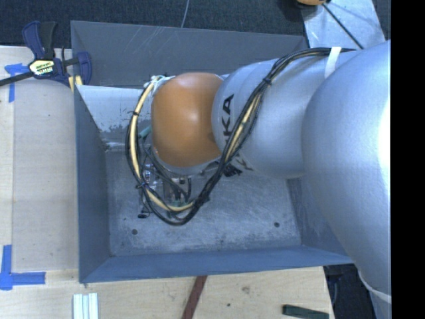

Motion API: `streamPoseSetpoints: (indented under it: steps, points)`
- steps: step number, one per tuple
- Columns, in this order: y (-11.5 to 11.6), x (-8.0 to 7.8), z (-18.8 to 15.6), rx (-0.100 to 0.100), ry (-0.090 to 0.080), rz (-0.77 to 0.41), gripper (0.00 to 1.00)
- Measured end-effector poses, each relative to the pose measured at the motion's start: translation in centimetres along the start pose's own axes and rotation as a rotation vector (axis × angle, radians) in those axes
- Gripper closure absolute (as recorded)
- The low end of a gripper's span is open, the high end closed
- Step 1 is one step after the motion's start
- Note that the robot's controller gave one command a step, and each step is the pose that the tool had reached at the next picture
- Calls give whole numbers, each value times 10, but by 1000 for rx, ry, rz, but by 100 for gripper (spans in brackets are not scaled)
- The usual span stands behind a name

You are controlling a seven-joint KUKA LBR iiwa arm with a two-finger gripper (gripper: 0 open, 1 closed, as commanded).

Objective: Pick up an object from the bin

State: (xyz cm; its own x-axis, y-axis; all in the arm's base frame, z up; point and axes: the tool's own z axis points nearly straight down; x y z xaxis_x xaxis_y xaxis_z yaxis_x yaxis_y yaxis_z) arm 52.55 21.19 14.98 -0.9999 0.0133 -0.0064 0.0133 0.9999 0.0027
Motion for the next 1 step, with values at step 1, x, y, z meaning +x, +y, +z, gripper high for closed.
streamPoseSetpoints:
  steps: [1]
  points:
    - [-1,-1,38,4,10,8,100]
